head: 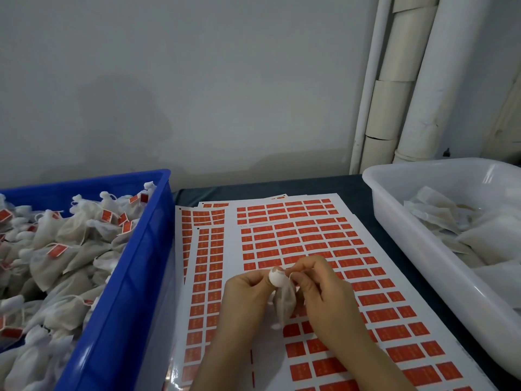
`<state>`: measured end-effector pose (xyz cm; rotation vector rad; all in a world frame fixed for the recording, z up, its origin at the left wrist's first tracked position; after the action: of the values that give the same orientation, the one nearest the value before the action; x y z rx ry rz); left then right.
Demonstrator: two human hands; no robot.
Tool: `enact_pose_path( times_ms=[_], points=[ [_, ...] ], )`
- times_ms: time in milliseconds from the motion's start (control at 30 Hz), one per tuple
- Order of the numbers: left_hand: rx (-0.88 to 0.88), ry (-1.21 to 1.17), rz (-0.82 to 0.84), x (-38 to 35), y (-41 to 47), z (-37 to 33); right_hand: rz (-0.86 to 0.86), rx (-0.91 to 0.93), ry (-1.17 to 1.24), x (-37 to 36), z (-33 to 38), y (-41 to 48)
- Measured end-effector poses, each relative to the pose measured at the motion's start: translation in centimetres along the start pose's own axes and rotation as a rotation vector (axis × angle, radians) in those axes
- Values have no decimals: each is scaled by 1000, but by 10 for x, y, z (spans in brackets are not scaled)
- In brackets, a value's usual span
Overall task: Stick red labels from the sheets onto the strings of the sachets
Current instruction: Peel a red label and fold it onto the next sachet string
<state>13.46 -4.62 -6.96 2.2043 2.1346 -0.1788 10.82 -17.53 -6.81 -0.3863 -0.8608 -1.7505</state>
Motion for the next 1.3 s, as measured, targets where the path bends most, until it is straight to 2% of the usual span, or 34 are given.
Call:
enact_pose_path(
  times_ms=[233, 367, 600, 867, 1033, 1300],
  points=[
    [-21, 88, 70, 1, 3, 1, -52, 42, -98, 1, 0, -2],
    [-12, 124, 128, -1, 0, 1, -17, 70, -162, -2, -2, -3],
    [3, -8, 198, -6, -3, -5, -105, 19, -75, 6, 0, -1],
    [60, -46, 173, -9, -4, -5, -133, 6, -12, 6, 4, -2],
    [64, -35, 129, -9, -4, -3, -9, 54, 60, 3, 9, -3],
    [89, -160, -11, -10, 1, 3, 44, 12, 71, -4, 3, -3]
  ],
)
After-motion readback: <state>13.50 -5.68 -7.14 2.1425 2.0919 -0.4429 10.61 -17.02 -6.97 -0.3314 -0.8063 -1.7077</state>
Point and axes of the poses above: each hand's wrist, its own y-axis towards the middle knuckle, its own x-axis out of the back of the hand, z = x × y, the point moved 3 cm from there along y, towards the middle knuckle, and after that the axes turned 14 degrees about -y, right-handed, at the moved point
